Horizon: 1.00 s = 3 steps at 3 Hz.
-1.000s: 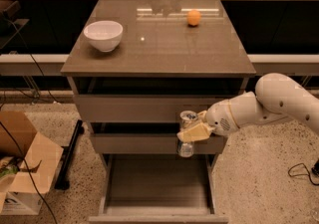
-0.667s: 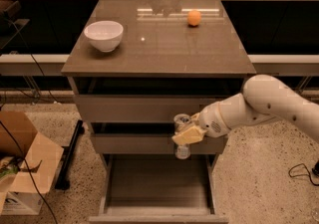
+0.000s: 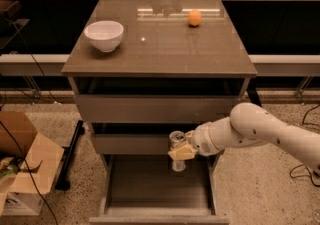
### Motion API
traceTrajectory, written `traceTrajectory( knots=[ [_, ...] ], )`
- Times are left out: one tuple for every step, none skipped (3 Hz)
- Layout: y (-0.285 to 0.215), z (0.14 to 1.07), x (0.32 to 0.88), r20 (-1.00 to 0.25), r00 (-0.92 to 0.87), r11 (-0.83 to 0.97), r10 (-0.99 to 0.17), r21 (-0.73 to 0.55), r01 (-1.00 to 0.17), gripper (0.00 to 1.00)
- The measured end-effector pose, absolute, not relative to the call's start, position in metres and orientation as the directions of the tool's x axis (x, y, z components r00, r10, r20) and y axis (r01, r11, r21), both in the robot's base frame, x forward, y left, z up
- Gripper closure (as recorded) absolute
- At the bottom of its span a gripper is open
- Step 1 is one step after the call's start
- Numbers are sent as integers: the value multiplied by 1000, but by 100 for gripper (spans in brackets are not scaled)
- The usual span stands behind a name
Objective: Place redbull can into bottom drawer
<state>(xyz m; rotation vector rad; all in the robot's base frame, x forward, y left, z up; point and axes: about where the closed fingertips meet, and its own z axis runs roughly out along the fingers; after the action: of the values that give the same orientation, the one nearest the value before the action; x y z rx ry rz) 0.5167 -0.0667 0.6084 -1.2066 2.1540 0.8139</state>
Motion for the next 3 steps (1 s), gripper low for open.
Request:
traceTrajectory(
  knots=[
    [-71,564,520,-727,-494,485,-477,251,-838,100],
    [-79,506,526,-733,-570,542,-371,328,-774,100],
    [-85,469,525,-699,-640,566,-318,401,-720,100]
  ],
)
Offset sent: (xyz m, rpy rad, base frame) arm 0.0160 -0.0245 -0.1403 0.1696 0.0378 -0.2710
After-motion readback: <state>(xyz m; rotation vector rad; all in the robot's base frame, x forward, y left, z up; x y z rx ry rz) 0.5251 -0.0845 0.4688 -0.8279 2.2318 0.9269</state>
